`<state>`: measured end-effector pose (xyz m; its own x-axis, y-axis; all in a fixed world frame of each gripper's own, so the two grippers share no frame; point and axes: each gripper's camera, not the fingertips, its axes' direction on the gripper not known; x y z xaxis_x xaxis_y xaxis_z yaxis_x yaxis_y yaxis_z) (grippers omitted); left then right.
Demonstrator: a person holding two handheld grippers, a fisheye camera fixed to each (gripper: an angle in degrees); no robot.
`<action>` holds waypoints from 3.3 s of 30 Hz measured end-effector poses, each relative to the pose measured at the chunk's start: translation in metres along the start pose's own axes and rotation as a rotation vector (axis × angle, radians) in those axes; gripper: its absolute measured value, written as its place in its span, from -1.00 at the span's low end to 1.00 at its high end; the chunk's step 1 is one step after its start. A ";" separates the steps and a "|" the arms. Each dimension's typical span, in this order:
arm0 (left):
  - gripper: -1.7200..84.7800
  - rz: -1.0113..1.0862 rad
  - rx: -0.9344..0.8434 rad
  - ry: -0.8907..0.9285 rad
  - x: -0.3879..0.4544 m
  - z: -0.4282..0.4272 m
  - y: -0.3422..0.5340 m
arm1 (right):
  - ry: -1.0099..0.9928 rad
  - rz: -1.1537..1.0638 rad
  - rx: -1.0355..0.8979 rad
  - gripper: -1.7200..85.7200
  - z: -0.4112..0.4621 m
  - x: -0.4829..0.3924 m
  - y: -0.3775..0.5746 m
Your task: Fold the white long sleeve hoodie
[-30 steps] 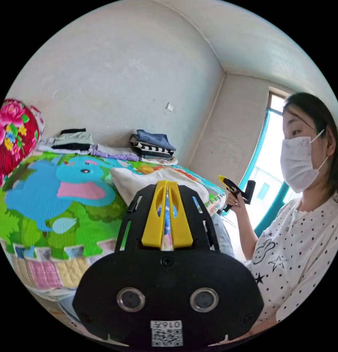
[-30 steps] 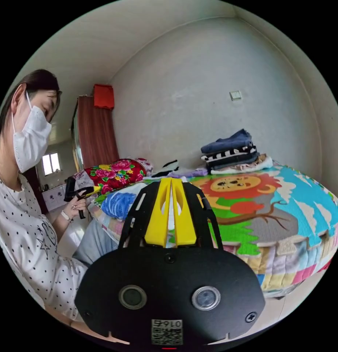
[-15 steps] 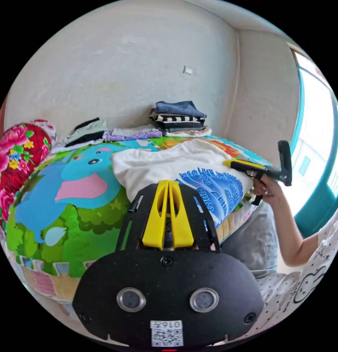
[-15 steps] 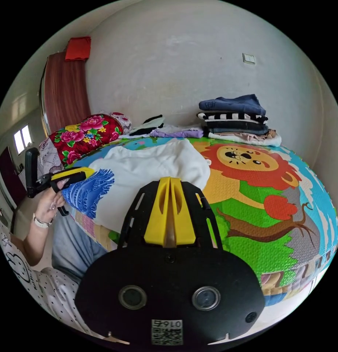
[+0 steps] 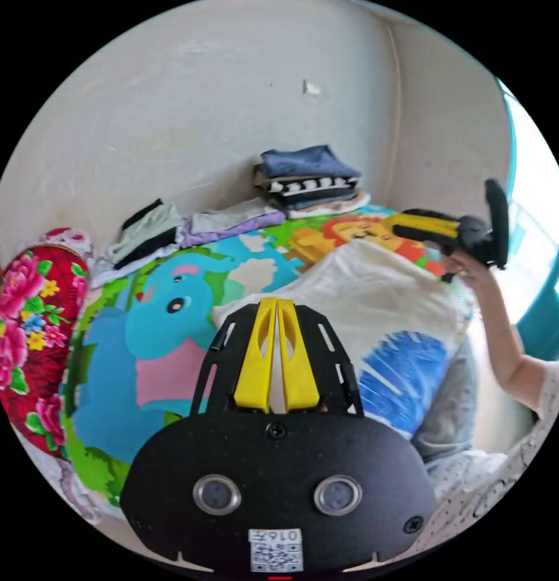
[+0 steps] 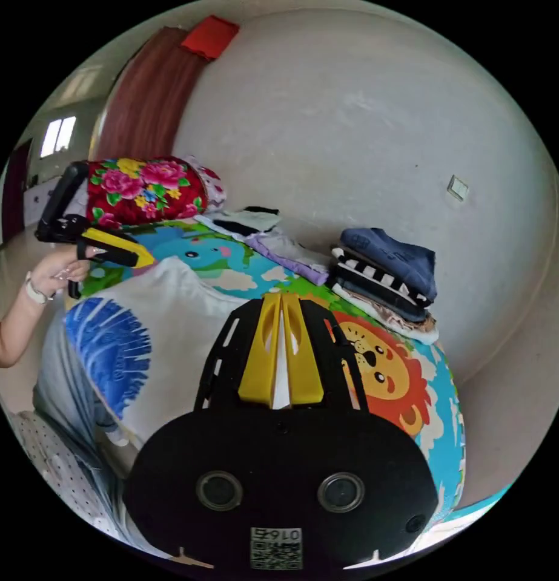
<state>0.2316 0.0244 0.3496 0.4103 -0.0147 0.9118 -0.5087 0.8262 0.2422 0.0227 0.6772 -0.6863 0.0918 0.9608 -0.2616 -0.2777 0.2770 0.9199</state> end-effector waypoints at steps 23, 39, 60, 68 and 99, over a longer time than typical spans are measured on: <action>-0.98 0.014 0.023 0.400 -0.018 -0.030 0.056 | 0.119 -0.015 -0.142 -0.97 -0.037 -0.006 -0.060; -0.98 -0.022 0.118 0.193 0.038 -0.067 0.187 | -0.165 0.217 -0.003 -0.97 -0.115 -0.013 0.046; -0.63 0.414 0.216 -0.183 0.208 -0.185 0.291 | 0.146 -0.290 0.174 -0.53 -0.273 -0.178 0.028; -0.63 0.506 0.212 -0.253 0.260 -0.180 0.312 | 0.262 -0.512 0.076 -0.53 -0.254 -0.243 -0.012; -0.58 0.768 0.179 -0.753 0.368 -0.074 0.353 | -0.090 -0.286 -0.067 -0.80 -0.291 -0.098 -0.102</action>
<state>0.2590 0.3527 0.7465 -0.6018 0.0782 0.7948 -0.5593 0.6691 -0.4893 -0.2366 0.5582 -0.8393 0.2592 0.8396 -0.4774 -0.2907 0.5392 0.7904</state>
